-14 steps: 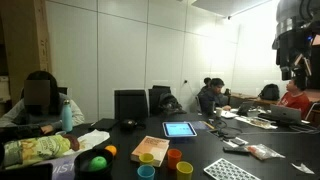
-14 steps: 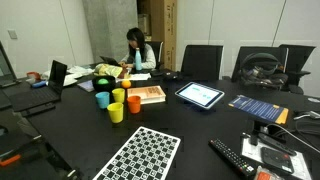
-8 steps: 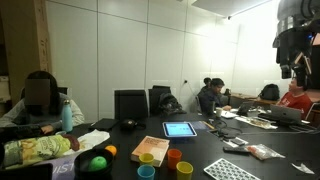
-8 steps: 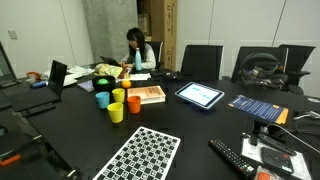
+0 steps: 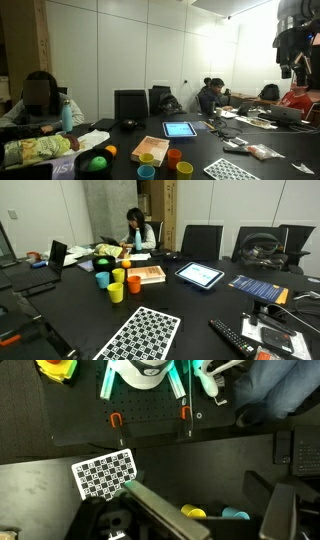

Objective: Stack the cups together

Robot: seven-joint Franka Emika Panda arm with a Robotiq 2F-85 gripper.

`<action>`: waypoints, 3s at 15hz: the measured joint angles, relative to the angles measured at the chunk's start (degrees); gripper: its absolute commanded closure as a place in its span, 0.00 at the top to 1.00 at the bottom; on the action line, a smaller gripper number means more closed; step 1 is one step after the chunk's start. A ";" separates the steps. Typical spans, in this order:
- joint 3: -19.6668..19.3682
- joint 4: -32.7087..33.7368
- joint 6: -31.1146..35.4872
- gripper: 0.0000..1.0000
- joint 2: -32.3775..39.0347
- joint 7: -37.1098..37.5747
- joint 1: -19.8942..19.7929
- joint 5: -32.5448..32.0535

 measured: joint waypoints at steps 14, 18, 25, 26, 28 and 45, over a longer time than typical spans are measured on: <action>1.60 -0.94 0.05 1.00 0.26 0.03 -0.06 0.11; 6.66 -3.75 1.31 1.00 0.48 0.07 0.75 1.41; 12.22 -9.08 6.01 1.00 1.80 0.07 4.23 4.44; 12.83 -9.65 7.02 1.00 2.33 0.07 4.88 5.24; 14.29 -10.58 9.41 1.00 3.55 0.09 6.29 6.88; 23.57 -10.18 31.33 1.00 15.65 2.20 15.62 10.69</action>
